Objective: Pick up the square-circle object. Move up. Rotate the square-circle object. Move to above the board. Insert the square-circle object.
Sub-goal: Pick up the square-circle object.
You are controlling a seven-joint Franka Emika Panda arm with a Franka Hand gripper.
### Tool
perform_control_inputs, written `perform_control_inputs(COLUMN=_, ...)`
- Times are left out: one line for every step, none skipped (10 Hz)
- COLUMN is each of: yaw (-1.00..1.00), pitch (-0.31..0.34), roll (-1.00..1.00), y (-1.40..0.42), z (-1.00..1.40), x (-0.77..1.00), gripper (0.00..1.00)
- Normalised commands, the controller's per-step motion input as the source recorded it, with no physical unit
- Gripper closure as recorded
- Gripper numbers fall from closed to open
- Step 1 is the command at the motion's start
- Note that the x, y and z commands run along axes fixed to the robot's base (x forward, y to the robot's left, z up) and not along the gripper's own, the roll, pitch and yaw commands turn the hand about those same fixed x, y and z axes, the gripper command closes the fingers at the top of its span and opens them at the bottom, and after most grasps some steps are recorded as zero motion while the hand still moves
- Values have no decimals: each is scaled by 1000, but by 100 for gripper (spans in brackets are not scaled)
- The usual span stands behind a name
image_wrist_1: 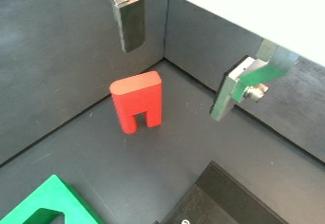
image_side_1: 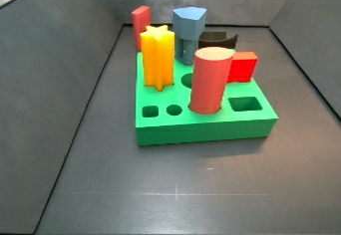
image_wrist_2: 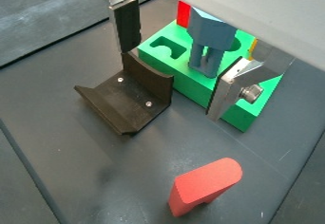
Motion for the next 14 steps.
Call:
perform_control_inputs(yaw=-366, pitch=-164, roll=-24, y=0, z=0, x=-423, gripper=0)
perform_control_inputs(yaw=-606, pitch=9, roll=0, y=3, z=-140, x=-49, gripper=0)
perform_control_inputs(yaw=-829, pitch=0, roll=-19, y=63, z=-340, x=-334, gripper=0)
perform_control_inputs(yaw=-811, pitch=0, roll=0, y=109, z=-343, x=-403, gripper=0)
perform_control_inputs(yaw=-800, pitch=24, roll=0, y=126, z=-360, x=-391, gripper=0)
perform_control_inputs(yaw=-783, pitch=56, roll=0, y=131, z=-406, x=-397, gripper=0)
perform_control_inputs(yaw=-774, pitch=49, roll=0, y=123, z=-394, x=-406, gripper=0)
perform_control_inputs(yaw=-689, pitch=47, roll=-7, y=100, z=-394, x=-231, gripper=0)
perform_control_inputs(yaw=-420, pitch=3, roll=-46, y=66, z=-394, x=0, gripper=0)
perform_control_inputs(yaw=-60, pitch=0, roll=-111, y=83, z=-454, x=0, gripper=0)
perform_control_inputs(yaw=0, pitch=0, roll=-160, y=83, z=-483, x=0, gripper=0)
perform_control_inputs(yaw=0, pitch=-16, roll=-199, y=83, z=-546, x=0, gripper=0)
perform_control_inputs(yaw=0, pitch=-27, roll=-166, y=49, z=-497, x=-54, gripper=0)
perform_control_inputs(yaw=0, pitch=-9, roll=-147, y=29, z=-474, x=-11, gripper=0)
